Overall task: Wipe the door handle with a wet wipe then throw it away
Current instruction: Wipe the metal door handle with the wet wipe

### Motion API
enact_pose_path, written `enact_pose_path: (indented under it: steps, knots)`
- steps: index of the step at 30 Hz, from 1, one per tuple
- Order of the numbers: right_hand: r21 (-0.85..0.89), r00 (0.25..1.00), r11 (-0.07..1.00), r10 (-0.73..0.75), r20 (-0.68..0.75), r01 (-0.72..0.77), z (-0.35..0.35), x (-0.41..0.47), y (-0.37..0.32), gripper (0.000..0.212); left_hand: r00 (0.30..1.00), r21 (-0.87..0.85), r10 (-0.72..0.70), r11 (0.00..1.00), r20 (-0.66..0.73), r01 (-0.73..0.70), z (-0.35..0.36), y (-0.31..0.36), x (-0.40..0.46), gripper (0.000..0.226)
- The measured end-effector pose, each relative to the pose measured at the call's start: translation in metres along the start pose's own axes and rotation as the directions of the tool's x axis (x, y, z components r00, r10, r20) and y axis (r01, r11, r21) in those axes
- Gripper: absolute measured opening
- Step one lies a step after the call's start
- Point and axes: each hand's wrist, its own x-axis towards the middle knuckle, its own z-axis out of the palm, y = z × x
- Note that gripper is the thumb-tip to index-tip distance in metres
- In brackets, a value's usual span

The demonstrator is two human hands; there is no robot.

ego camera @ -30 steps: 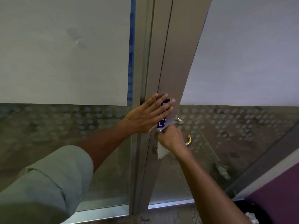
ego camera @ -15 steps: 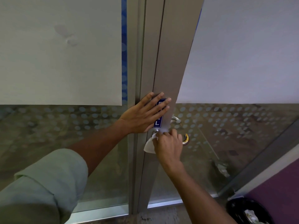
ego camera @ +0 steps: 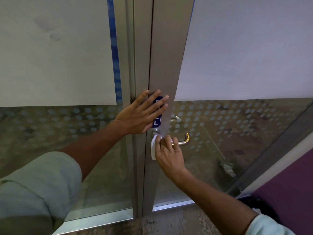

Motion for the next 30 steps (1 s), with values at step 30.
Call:
enact_pose_path:
  steps: [30]
  knots:
    - [0.036,0.657,0.685,-0.68,-0.326,0.727,0.062,0.028,0.178,0.038,0.999,0.057,-0.016,0.998,0.028,0.014,-0.007,0.004,0.002,0.083]
